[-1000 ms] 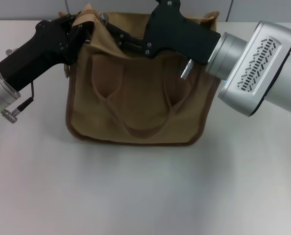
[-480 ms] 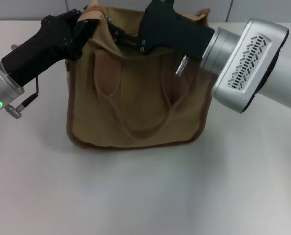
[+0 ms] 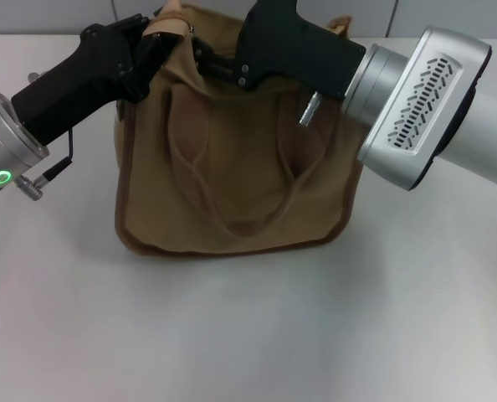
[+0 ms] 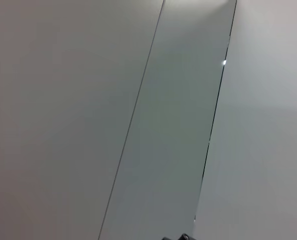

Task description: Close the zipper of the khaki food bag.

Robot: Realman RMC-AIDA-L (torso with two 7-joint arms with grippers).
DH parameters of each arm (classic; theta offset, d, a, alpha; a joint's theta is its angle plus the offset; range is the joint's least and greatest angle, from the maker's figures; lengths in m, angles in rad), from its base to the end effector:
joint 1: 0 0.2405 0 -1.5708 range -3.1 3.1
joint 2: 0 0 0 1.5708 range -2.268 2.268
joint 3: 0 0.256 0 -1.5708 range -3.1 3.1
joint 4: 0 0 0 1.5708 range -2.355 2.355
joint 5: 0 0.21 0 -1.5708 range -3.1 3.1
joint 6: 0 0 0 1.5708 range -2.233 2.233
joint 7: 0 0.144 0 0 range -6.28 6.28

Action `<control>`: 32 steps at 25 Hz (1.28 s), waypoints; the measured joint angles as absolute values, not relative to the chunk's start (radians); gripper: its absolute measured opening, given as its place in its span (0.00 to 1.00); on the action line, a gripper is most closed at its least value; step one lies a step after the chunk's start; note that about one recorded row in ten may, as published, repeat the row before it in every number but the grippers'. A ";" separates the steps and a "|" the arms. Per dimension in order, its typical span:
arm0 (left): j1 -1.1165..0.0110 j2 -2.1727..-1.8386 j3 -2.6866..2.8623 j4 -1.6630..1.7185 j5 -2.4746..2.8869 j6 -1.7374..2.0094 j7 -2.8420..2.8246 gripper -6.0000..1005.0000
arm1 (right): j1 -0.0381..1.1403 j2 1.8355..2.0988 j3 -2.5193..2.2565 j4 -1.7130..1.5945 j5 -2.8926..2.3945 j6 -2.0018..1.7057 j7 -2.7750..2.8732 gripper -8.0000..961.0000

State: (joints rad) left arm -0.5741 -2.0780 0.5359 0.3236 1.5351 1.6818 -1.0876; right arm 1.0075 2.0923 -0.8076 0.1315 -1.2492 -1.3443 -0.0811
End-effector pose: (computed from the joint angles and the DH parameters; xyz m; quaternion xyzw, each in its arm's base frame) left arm -0.2301 0.3357 0.0138 -0.8149 -0.1730 -0.5096 0.2152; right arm 0.1238 0.3849 -0.0857 -0.8497 -0.2246 0.3289 0.3455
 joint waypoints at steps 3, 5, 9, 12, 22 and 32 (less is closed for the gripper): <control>-0.574 -2.079 0.537 0.325 1.536 1.679 -1.088 0.03 | 1.000 2.092 -0.810 0.127 -1.272 -1.344 -0.096 0.71; -0.574 -2.079 0.537 0.325 1.537 1.679 -1.088 0.03 | 0.993 2.092 -0.805 0.127 -1.288 -1.345 -0.126 0.70; -0.574 -2.080 0.537 0.326 1.537 1.677 -1.088 0.03 | 0.988 2.093 -0.802 0.143 -1.292 -1.350 -0.171 0.60; -0.574 -2.079 0.535 0.325 1.537 1.676 -1.088 0.03 | 0.988 2.093 -0.798 0.146 -1.294 -1.348 -0.173 0.49; -0.564 -2.078 0.535 0.325 1.535 1.679 -1.088 0.04 | 0.980 2.093 -0.797 0.149 -1.300 -1.351 -0.176 0.25; -0.522 -2.073 0.525 0.331 1.516 1.675 -1.085 0.05 | 0.931 2.092 -0.795 0.140 -1.295 -1.404 -0.172 0.01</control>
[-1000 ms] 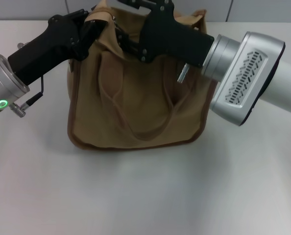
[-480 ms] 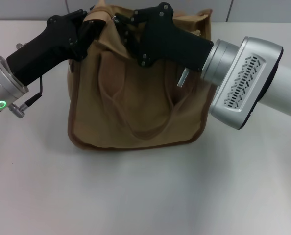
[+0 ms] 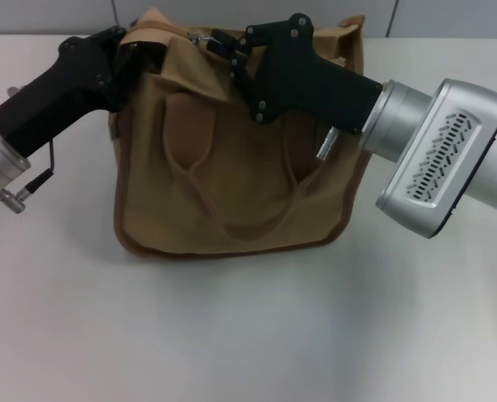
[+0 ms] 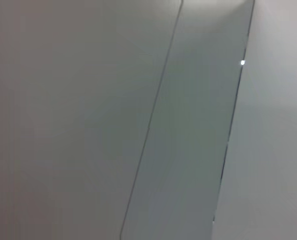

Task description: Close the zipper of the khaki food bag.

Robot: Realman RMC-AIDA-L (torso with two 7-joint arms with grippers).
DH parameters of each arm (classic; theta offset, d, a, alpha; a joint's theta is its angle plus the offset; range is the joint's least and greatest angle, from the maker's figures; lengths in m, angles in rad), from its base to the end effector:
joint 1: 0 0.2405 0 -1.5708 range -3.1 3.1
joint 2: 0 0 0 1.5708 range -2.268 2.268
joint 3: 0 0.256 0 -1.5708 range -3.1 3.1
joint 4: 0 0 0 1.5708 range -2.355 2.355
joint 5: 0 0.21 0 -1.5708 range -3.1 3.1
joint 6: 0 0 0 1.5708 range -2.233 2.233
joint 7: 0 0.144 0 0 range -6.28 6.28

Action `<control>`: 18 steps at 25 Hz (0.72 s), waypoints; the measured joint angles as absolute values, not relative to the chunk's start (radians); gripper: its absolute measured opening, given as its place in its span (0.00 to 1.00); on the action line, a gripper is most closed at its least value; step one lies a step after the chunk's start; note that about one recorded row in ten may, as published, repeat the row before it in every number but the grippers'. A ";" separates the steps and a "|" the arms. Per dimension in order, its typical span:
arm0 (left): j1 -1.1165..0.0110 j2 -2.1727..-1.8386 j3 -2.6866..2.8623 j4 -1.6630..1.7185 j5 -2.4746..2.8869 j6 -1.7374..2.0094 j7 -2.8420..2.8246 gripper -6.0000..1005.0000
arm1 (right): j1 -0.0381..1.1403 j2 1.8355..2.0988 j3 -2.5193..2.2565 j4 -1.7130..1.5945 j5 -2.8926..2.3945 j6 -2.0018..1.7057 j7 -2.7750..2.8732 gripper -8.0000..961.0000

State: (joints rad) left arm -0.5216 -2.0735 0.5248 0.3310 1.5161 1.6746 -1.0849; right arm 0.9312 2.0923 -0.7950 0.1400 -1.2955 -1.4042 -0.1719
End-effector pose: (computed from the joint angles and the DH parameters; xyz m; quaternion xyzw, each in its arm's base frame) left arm -0.2491 0.3268 0.0204 -0.8043 -0.1912 -0.5069 0.2442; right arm 0.1473 0.3650 -0.0863 -0.8427 -0.2454 0.3234 0.3536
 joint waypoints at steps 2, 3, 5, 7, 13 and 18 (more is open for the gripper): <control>-0.516 -2.073 0.525 0.332 1.508 1.674 -1.085 0.06 | 0.927 2.092 -0.795 0.139 -1.295 -1.405 -0.170 0.01; -0.510 -2.073 0.525 0.333 1.500 1.673 -1.085 0.06 | 0.923 2.092 -0.795 0.139 -1.295 -1.405 -0.169 0.01; -0.499 -2.072 0.525 0.334 1.487 1.670 -1.085 0.06 | 0.909 2.092 -0.794 0.135 -1.295 -1.405 -0.167 0.01; -0.489 -2.071 0.525 0.336 1.482 1.666 -1.084 0.06 | 0.904 2.092 -0.793 0.135 -1.295 -1.405 -0.166 0.01; -0.469 -2.070 0.509 0.338 1.479 1.648 -1.081 0.07 | 0.858 2.092 -0.771 0.121 -1.295 -1.405 -0.163 0.01; -0.460 -2.068 0.499 0.339 1.478 1.631 -1.081 0.08 | 0.790 2.092 -0.769 0.066 -1.294 -1.404 -0.095 0.01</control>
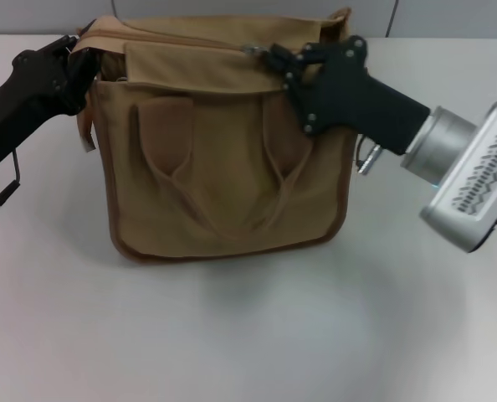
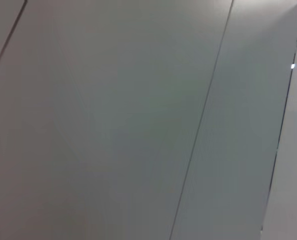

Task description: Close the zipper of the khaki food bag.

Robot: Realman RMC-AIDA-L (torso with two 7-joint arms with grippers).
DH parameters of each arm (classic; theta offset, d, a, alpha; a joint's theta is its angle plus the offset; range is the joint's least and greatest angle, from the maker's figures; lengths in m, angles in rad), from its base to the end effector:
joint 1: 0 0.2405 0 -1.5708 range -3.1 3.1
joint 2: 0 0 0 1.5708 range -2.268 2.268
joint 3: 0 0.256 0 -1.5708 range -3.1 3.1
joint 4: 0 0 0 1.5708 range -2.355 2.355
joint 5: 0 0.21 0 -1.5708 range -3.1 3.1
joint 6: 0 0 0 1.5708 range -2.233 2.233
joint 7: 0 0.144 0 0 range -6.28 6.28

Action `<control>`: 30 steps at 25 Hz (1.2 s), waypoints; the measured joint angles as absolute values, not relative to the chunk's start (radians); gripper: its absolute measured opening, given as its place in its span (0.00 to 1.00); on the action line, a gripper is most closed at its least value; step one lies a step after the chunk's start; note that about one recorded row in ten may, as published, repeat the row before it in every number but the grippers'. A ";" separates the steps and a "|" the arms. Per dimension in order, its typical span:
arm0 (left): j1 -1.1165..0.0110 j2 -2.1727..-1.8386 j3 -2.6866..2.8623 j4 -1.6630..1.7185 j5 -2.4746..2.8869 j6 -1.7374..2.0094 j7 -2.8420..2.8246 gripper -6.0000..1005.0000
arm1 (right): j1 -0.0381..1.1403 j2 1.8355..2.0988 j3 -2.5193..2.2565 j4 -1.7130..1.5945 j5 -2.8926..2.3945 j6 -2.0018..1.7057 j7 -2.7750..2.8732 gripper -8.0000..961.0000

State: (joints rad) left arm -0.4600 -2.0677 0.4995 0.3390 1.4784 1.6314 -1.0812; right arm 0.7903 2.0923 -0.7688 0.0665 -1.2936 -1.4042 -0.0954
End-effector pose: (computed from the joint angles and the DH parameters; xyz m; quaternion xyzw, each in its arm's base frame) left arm -0.2755 0.3192 0.0311 -0.7832 -0.2219 -0.4987 0.2978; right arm 0.1915 0.3558 -0.0724 -0.8484 -0.1772 0.3112 0.3899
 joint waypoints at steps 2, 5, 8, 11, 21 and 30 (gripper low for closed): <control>-0.458 -2.068 0.499 0.339 1.478 1.619 -1.081 0.08 | 0.750 2.092 -0.768 0.023 -1.295 -1.405 -0.025 0.01; -0.457 -2.068 0.499 0.339 1.477 1.613 -1.081 0.08 | 0.723 2.092 -0.768 0.000 -1.295 -1.409 0.000 0.01; -0.457 -2.068 0.498 0.339 1.477 1.610 -1.081 0.09 | 0.690 2.092 -0.768 -0.012 -1.294 -1.419 0.013 0.01; -0.457 -2.068 0.499 0.339 1.477 1.609 -1.080 0.09 | 0.665 2.092 -0.763 -0.020 -1.293 -1.424 0.015 0.01; -0.452 -2.067 0.496 0.352 1.467 1.732 -1.070 0.10 | 0.607 2.091 -0.696 0.001 -1.291 -1.519 0.188 0.04; -0.461 -2.065 0.495 0.390 1.395 1.850 -1.147 0.33 | 0.598 2.088 -0.705 -0.007 -1.297 -1.546 0.366 0.18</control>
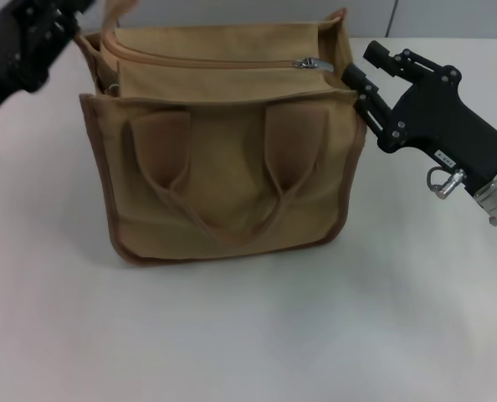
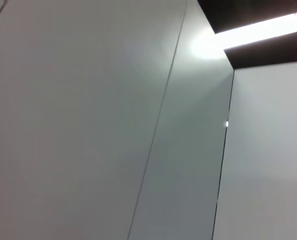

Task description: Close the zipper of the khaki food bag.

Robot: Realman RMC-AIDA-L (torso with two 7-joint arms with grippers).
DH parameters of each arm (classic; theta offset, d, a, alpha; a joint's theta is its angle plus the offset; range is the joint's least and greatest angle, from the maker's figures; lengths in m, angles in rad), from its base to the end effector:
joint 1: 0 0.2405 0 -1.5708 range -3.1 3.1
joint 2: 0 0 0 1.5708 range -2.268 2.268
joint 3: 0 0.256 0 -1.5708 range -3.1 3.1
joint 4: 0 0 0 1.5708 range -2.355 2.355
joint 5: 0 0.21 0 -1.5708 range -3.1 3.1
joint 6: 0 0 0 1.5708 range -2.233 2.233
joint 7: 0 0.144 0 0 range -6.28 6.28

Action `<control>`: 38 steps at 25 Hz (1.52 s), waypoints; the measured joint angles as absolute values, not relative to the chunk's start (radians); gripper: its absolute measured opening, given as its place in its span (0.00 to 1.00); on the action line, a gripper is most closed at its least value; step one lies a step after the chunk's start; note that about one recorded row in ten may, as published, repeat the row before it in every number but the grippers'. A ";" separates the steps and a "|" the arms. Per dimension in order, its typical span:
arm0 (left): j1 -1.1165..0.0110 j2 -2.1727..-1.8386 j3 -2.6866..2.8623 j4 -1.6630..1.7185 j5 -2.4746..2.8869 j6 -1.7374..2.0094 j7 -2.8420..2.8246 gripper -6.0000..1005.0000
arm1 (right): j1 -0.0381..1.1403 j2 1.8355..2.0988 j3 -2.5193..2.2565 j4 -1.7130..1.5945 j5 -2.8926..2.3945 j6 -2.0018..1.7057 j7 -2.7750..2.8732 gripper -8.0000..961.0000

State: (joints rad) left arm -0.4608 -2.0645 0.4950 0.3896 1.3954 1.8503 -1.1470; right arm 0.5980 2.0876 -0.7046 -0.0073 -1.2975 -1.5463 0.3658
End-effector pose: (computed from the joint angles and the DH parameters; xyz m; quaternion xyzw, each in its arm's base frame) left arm -0.2522 0.3053 0.0593 -0.7612 -0.1531 -0.5787 0.2496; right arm 0.2389 0.3222 -0.0426 -0.8277 0.0453 0.4222 0.3668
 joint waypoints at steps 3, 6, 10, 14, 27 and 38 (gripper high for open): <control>-0.464 -2.064 0.499 0.421 1.360 1.865 -1.222 0.35 | 0.597 2.088 -0.705 -0.002 -1.299 -1.551 0.369 0.22; -0.466 -2.065 0.508 0.427 1.351 1.913 -1.246 0.35 | 0.596 2.090 -0.706 0.001 -1.300 -1.567 0.370 0.31; -0.449 -2.065 0.600 0.453 1.359 1.996 -1.247 0.35 | 0.595 2.088 -0.708 -0.003 -1.301 -1.580 0.438 0.44; -0.387 -2.064 0.795 0.572 1.357 2.005 -1.237 0.35 | 0.578 2.083 -0.726 -0.069 -1.332 -1.594 0.581 0.44; -0.310 -2.065 0.934 0.631 1.714 1.953 -0.890 0.45 | 0.498 2.081 -0.861 -0.209 -1.353 -1.730 0.800 0.47; -0.300 -2.069 0.751 0.485 1.757 1.855 -0.790 0.51 | 0.448 2.076 -0.970 -0.237 -1.425 -1.713 0.852 0.49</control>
State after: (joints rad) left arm -0.3002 -2.0691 0.7507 0.4854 1.7573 1.8553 -0.7901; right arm 0.4481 2.0758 -0.9702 -0.2366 -1.4251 -1.7126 0.8520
